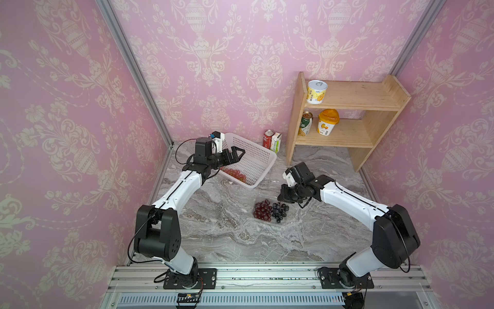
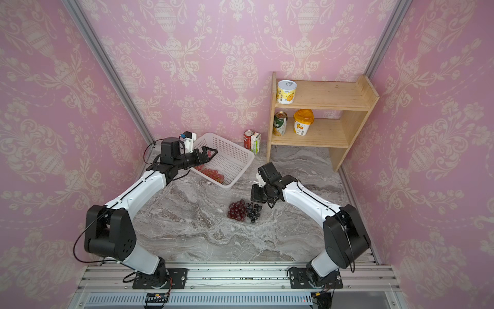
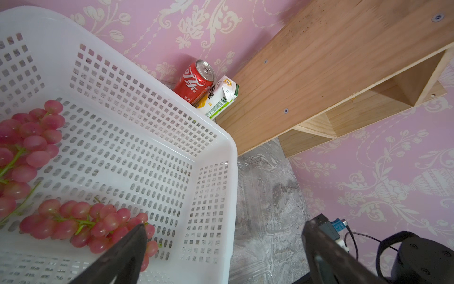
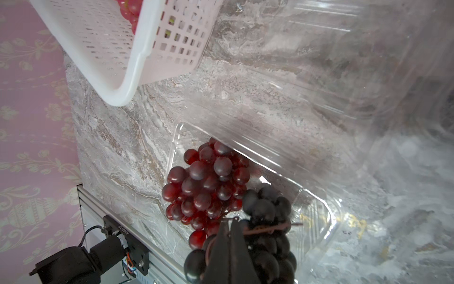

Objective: Pack grapes into containers
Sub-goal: Place the grape into the packing box.

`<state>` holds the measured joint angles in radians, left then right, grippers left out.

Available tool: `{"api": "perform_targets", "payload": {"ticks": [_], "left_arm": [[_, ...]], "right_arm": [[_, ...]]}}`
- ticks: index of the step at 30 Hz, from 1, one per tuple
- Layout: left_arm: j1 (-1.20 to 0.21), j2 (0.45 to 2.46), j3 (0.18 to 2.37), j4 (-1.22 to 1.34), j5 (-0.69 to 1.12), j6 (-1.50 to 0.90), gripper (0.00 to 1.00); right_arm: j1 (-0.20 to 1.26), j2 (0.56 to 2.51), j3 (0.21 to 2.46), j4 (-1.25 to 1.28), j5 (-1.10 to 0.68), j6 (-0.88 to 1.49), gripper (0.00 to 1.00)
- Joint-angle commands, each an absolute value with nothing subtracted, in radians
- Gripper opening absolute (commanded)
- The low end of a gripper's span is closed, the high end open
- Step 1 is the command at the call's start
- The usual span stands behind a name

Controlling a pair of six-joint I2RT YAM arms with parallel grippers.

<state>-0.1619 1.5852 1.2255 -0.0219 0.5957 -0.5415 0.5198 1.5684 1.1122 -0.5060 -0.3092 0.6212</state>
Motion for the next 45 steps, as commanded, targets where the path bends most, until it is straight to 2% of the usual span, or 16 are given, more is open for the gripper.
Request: {"api": "perform_targets", "payload": {"ticks": [1, 9, 20, 31, 37, 42, 45], "left_arm": [[-0.169, 1.562, 1.209, -0.012, 0.584, -0.555, 0.99], [-0.173, 1.559, 1.206, -0.012, 0.580, -0.556, 0.99], [-0.175, 1.562, 1.207, -0.028, 0.575, -0.554, 0.99], [-0.177, 1.568, 1.209, -0.026, 0.575, -0.565, 0.99], [-0.182, 1.569, 1.203, -0.021, 0.576, -0.571, 0.99], [-0.183, 1.559, 1.197, -0.032, 0.571, -0.566, 0.99], [-0.183, 1.552, 1.195, -0.037, 0.569, -0.567, 0.99]], "right_arm": [[0.525, 1.601, 1.112, -0.489, -0.263, 0.607, 0.00], [0.538, 1.682, 1.125, -0.481, -0.209, 0.604, 0.00], [0.543, 1.803, 1.271, -0.540, -0.144, 0.557, 0.00], [0.563, 1.771, 1.279, -0.596, -0.038, 0.500, 0.00], [0.581, 1.780, 1.294, -0.590, -0.017, 0.494, 0.13], [0.585, 1.807, 1.357, -0.627, 0.000, 0.471, 0.14], [0.591, 1.800, 1.368, -0.638, 0.000, 0.465, 0.22]]}}
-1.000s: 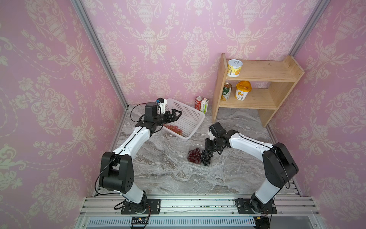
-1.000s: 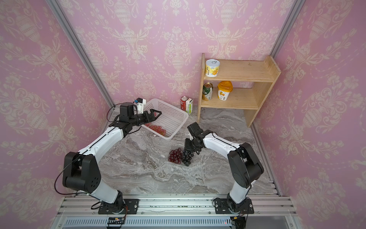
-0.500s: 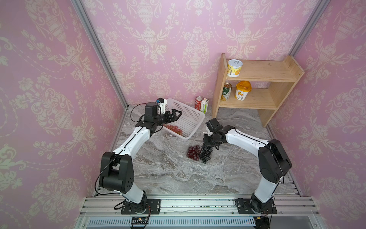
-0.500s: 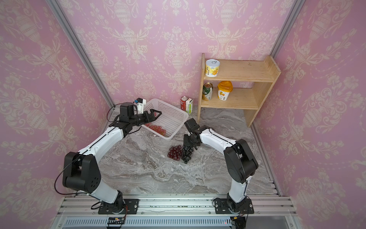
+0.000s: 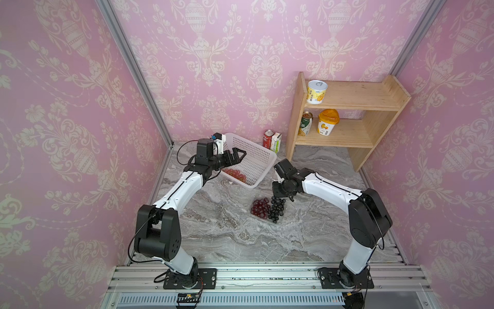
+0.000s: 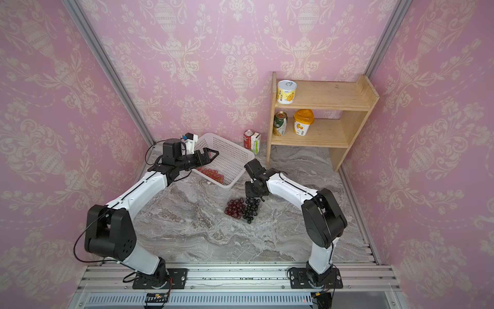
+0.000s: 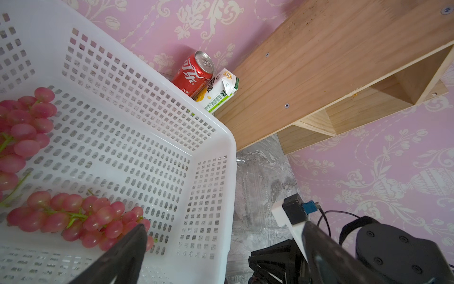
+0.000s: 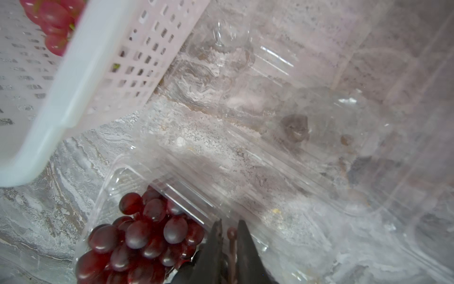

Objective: Pack grapes into containers
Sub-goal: Place the grape into the packing box.

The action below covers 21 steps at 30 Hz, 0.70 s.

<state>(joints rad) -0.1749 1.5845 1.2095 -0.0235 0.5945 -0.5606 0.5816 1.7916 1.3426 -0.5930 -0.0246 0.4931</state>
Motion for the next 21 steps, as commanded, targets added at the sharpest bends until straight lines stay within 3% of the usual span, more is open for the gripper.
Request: {"api": "perform_targets", "payload": {"ticks": [1, 8, 12, 14, 17, 21], "left_arm": [[-0.183, 1.550, 1.194, -0.036, 0.568, -0.570, 0.99], [-0.183, 1.537, 1.181, -0.015, 0.567, -0.596, 0.99], [-0.184, 1.523, 1.166, -0.014, 0.575, -0.612, 0.99], [-0.182, 1.507, 1.144, -0.005, 0.573, -0.623, 0.99], [-0.182, 1.480, 1.083, 0.048, 0.580, -0.684, 0.99], [-0.172, 1.404, 0.981, 0.083, 0.543, -0.751, 0.99]], "right_arm": [[0.591, 1.790, 1.367, -0.638, -0.006, 0.463, 0.25], [0.592, 1.710, 1.352, -0.650, -0.003, 0.470, 0.44], [0.590, 1.611, 1.298, -0.644, -0.022, 0.510, 0.79], [0.585, 1.568, 1.261, -0.634, -0.050, 0.548, 0.90], [0.584, 1.537, 1.221, -0.604, -0.129, 0.606, 0.97], [0.591, 1.554, 1.197, -0.555, -0.189, 0.641, 1.00]]}}
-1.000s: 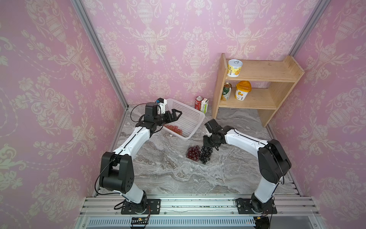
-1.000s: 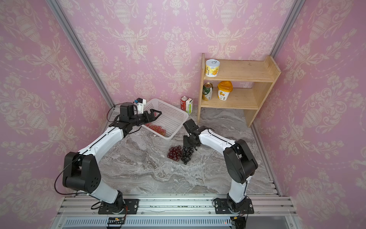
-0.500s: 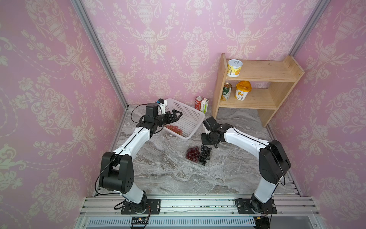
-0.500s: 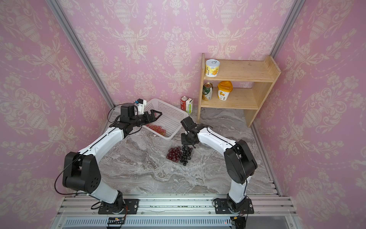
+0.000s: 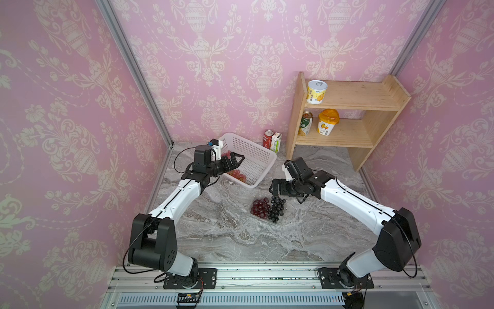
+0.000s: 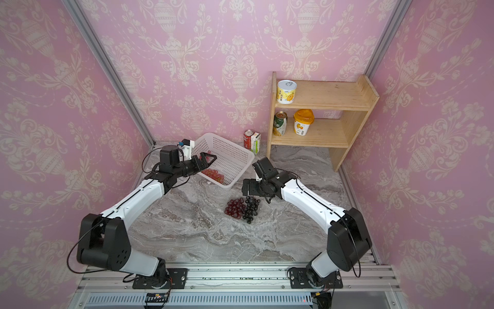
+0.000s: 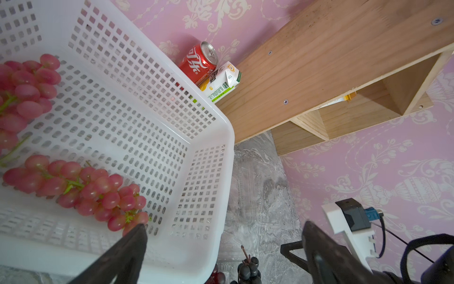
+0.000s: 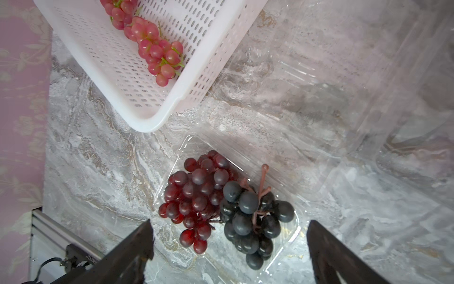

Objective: Pack grapes into containers
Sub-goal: Place the grape into the packing box.

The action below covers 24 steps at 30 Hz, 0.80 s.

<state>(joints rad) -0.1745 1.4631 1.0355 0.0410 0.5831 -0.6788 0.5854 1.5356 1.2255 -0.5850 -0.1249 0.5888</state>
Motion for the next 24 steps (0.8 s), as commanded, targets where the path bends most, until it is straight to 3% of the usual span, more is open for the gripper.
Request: {"api": "perform_targets", "payload": {"ticks": [1, 11, 24], "left_arm": [[-0.170, 1.385, 0.958, 0.090, 0.539, -0.763, 0.99], [-0.169, 1.247, 0.795, 0.098, 0.541, -0.837, 0.99], [-0.176, 1.247, 0.739, 0.133, 0.549, -0.855, 0.99]], "right_arm": [[0.593, 1.566, 1.200, -0.551, -0.194, 0.639, 1.00], [0.616, 1.695, 1.238, -0.501, -0.248, 0.648, 0.99], [0.640, 1.811, 1.237, -0.477, -0.235, 0.649, 0.97]]}}
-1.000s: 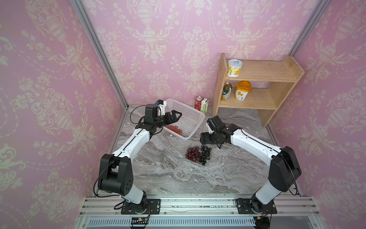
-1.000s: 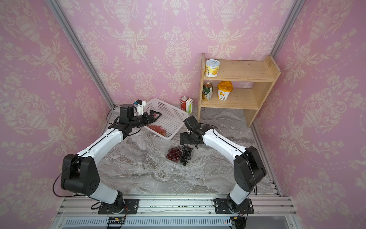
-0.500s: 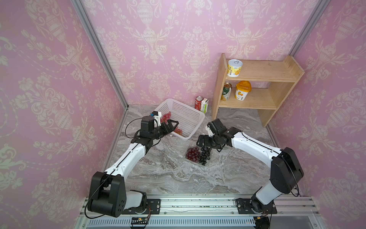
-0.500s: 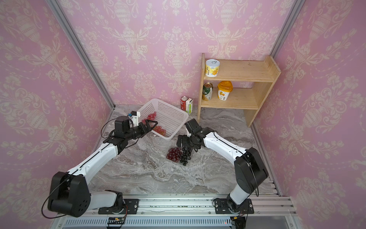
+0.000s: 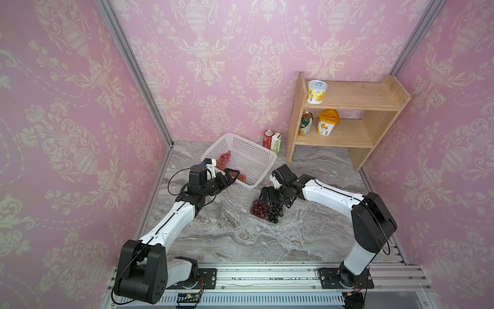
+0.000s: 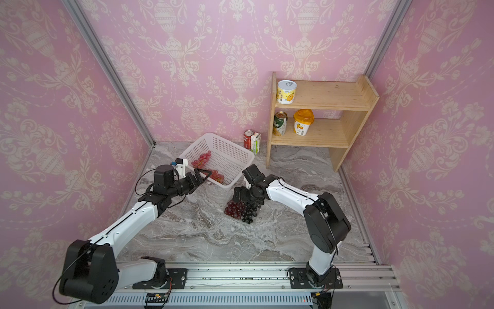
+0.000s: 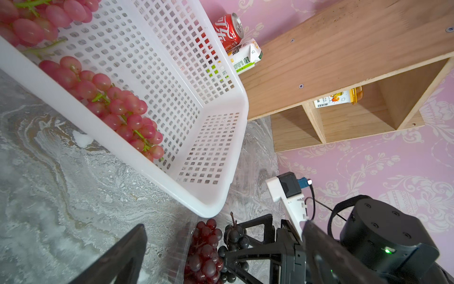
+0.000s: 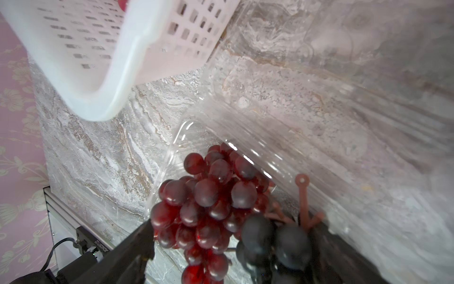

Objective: Pack grapes into containers
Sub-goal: Place the grape into the packing box.

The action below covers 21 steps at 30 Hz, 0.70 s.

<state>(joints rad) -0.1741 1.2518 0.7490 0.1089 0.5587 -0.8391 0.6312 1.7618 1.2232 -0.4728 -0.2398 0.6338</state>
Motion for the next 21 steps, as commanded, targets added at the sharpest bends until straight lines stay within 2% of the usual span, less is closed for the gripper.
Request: {"api": "perform_targets", "payload": {"ticks": [1, 7, 14, 21], "left_arm": [[-0.176, 1.247, 0.739, 0.132, 0.551, -0.853, 0.99], [-0.175, 1.256, 0.744, 0.129, 0.552, -0.845, 0.99], [-0.175, 1.267, 0.741, 0.138, 0.557, -0.840, 0.99], [-0.186, 1.298, 0.672, 0.245, 0.582, -0.918, 0.99]], "right_arm": [[0.640, 1.824, 1.236, -0.474, -0.238, 0.646, 0.97], [0.640, 1.809, 1.248, -0.486, -0.229, 0.632, 0.96], [0.640, 1.674, 1.289, -0.596, -0.125, 0.575, 0.97], [0.631, 1.629, 1.281, -0.621, -0.091, 0.557, 0.99]]}}
